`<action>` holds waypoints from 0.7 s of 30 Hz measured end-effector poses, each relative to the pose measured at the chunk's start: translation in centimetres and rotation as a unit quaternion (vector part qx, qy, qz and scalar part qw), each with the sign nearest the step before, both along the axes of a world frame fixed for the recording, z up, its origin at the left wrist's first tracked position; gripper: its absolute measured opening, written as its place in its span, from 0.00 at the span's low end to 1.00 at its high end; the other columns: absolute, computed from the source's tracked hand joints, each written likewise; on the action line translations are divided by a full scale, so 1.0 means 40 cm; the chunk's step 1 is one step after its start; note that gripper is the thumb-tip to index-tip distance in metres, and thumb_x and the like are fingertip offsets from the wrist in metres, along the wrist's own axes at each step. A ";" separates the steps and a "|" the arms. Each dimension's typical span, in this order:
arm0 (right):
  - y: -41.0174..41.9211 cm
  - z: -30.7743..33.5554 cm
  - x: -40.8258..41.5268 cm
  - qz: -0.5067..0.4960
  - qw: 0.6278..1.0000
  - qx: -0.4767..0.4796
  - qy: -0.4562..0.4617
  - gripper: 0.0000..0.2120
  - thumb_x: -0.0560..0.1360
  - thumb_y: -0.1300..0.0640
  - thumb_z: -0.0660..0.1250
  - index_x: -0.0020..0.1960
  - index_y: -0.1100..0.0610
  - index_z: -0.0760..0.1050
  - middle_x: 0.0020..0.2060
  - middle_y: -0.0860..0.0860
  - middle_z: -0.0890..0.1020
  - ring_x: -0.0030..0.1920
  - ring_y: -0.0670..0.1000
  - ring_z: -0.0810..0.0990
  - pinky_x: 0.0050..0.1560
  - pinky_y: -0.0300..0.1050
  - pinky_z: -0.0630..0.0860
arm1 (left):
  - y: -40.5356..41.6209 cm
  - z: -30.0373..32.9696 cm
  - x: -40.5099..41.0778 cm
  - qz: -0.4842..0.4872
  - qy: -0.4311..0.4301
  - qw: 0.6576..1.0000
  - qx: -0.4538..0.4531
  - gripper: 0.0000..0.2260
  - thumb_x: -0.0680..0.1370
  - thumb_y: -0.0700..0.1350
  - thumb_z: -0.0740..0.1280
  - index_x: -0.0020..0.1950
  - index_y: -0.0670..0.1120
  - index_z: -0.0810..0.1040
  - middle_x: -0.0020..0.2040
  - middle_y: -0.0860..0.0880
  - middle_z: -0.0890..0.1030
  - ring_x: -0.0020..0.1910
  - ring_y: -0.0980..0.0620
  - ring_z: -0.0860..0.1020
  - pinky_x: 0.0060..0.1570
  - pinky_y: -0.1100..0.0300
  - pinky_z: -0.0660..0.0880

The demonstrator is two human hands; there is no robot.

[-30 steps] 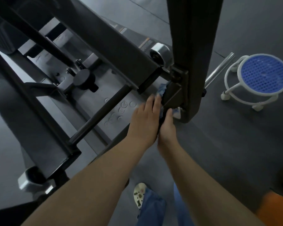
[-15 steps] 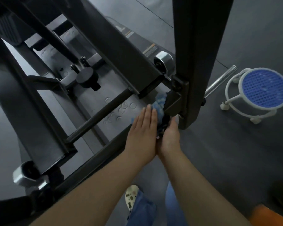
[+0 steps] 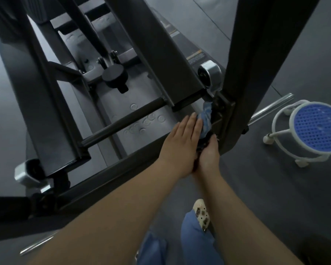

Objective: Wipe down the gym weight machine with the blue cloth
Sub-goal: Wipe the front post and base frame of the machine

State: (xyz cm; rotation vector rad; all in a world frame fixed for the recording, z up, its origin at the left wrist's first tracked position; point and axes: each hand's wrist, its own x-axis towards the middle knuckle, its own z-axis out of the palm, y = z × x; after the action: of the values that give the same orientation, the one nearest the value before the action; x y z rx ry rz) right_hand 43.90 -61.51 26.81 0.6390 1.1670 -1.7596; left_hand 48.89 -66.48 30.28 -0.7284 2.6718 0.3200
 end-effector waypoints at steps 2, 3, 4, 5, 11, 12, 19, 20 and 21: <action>0.000 0.006 0.032 0.032 0.999 0.029 0.016 0.20 0.82 0.47 0.49 0.67 0.55 0.70 0.63 0.52 0.75 0.61 0.50 0.74 0.65 0.46 0.68 | 0.001 -0.001 0.053 -0.001 -0.022 1.000 -0.006 0.39 0.78 0.51 0.58 0.74 0.41 0.32 0.76 0.42 0.34 0.76 0.46 0.37 0.74 0.54 0.39; 0.000 0.009 0.051 0.053 0.997 0.045 0.020 0.19 0.82 0.45 0.50 0.65 0.51 0.70 0.63 0.50 0.75 0.61 0.49 0.74 0.68 0.49 0.65 | 0.000 -0.001 0.080 0.000 -0.024 1.000 -0.007 0.40 0.78 0.51 0.59 0.74 0.41 0.32 0.76 0.42 0.34 0.75 0.46 0.37 0.74 0.54 0.39; 0.001 0.007 0.072 0.071 0.996 0.057 0.019 0.18 0.81 0.44 0.50 0.63 0.49 0.71 0.62 0.49 0.76 0.61 0.49 0.74 0.69 0.51 0.64 | -0.001 0.000 0.107 0.003 -0.023 1.000 -0.006 0.40 0.78 0.51 0.60 0.74 0.41 0.32 0.76 0.43 0.34 0.75 0.46 0.37 0.74 0.54 0.38; 0.002 0.003 0.097 0.081 0.995 0.062 0.016 0.17 0.81 0.43 0.50 0.61 0.48 0.71 0.60 0.47 0.77 0.59 0.48 0.74 0.69 0.52 0.63 | -0.002 0.000 0.134 0.006 -0.019 1.000 -0.007 0.40 0.78 0.50 0.60 0.74 0.41 0.31 0.76 0.43 0.34 0.75 0.47 0.37 0.74 0.55 0.37; 0.003 0.024 0.301 0.113 0.993 0.024 -0.034 0.18 0.81 0.43 0.48 0.60 0.47 0.72 0.58 0.45 0.78 0.55 0.45 0.75 0.63 0.46 0.66 | 0.008 0.008 0.348 0.027 -0.020 0.999 -0.011 0.40 0.78 0.51 0.57 0.68 0.42 0.26 0.73 0.44 0.29 0.74 0.46 0.33 0.70 0.56 0.29; 0.001 0.035 0.334 0.110 0.992 0.013 -0.056 0.17 0.81 0.43 0.47 0.57 0.47 0.72 0.54 0.44 0.79 0.51 0.43 0.76 0.57 0.43 0.69 | 0.007 0.008 0.391 0.037 -0.019 0.999 -0.008 0.40 0.78 0.51 0.58 0.68 0.42 0.26 0.71 0.45 0.28 0.73 0.48 0.32 0.68 0.57 0.28; -0.016 0.063 0.556 0.160 0.975 0.028 -0.151 0.22 0.81 0.43 0.49 0.54 0.54 0.76 0.36 0.49 0.81 0.36 0.46 0.79 0.36 0.41 0.72 | -0.001 0.022 0.663 0.113 -0.029 0.991 -0.062 0.38 0.65 0.50 0.67 0.70 0.34 0.62 0.69 0.35 0.68 0.67 0.38 0.70 0.66 0.50 0.65; -0.018 0.063 0.581 0.166 0.973 0.024 -0.156 0.22 0.81 0.43 0.49 0.51 0.54 0.76 0.32 0.49 0.81 0.33 0.46 0.79 0.36 0.41 0.73 | 0.002 0.026 0.688 0.129 -0.042 0.989 -0.050 0.40 0.63 0.49 0.72 0.70 0.34 0.63 0.69 0.35 0.69 0.66 0.38 0.71 0.61 0.50 0.70; -0.019 0.067 0.597 0.163 0.972 0.018 -0.166 0.21 0.82 0.43 0.48 0.48 0.54 0.76 0.29 0.48 0.81 0.33 0.46 0.79 0.37 0.42 0.73 | 0.007 0.025 0.704 0.143 -0.054 0.988 -0.038 0.43 0.60 0.47 0.76 0.69 0.33 0.64 0.68 0.35 0.69 0.65 0.38 0.72 0.56 0.50 0.74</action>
State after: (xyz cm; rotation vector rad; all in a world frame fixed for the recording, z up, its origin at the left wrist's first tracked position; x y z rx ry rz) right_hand 67.79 -62.28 29.48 0.6898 1.0068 -1.2990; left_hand 77.05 -66.19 31.26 -1.1224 2.4886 0.2432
